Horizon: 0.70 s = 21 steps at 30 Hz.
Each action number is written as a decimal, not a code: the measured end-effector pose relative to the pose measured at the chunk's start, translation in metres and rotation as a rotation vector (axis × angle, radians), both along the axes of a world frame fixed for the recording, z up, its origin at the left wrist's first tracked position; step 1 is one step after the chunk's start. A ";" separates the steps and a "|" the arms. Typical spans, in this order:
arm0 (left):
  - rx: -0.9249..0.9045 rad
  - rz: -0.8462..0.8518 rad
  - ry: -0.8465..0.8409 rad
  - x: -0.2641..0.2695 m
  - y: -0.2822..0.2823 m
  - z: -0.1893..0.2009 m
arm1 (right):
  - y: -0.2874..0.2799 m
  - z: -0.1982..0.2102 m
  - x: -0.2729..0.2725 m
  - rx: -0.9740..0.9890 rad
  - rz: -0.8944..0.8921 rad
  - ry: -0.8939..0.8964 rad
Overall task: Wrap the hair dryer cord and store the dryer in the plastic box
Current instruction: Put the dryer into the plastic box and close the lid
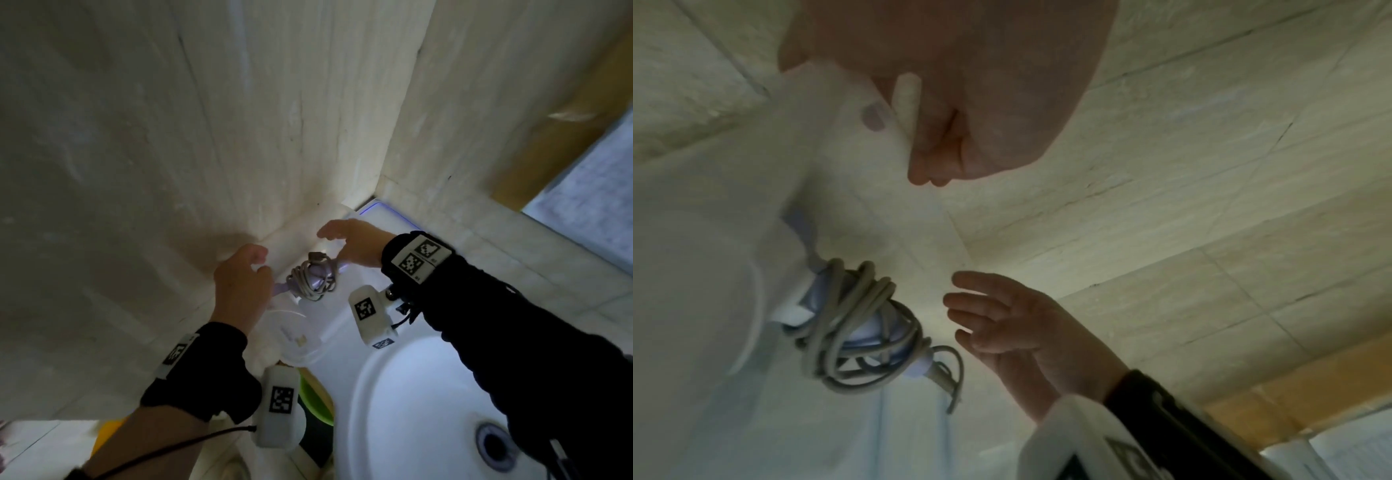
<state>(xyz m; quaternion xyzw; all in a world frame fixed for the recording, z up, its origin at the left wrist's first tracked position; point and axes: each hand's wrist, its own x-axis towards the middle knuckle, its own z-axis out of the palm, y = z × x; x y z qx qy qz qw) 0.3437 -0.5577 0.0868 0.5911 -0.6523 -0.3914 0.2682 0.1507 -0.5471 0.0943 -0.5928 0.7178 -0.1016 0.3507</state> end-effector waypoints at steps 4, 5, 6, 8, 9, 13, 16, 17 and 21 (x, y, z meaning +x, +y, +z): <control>-0.005 0.034 -0.053 -0.024 -0.008 0.009 | 0.018 0.023 -0.046 -0.257 -0.365 -0.225; -0.033 0.020 -0.034 -0.034 -0.009 0.015 | 0.026 0.026 -0.060 -0.305 -0.457 -0.234; -0.045 0.005 -0.022 -0.044 -0.012 0.020 | 0.033 0.027 -0.073 -0.332 -0.534 -0.234; -0.047 0.003 0.007 -0.068 -0.018 0.027 | 0.050 0.025 -0.096 -0.352 -0.654 -0.214; -0.035 0.008 0.046 -0.080 -0.023 0.029 | 0.058 0.022 -0.105 -0.354 -0.696 -0.192; 0.002 -0.013 0.149 -0.126 -0.038 0.029 | 0.088 0.008 -0.131 -0.344 -0.841 -0.156; 0.023 -0.047 0.134 -0.157 -0.047 0.022 | 0.101 -0.008 -0.148 -0.297 -0.939 -0.140; 0.025 -0.059 0.122 -0.167 -0.049 0.019 | 0.105 -0.014 -0.152 -0.277 -0.964 -0.132; 0.040 -0.132 0.026 -0.198 -0.058 0.008 | 0.112 -0.031 -0.163 -0.248 -1.162 -0.240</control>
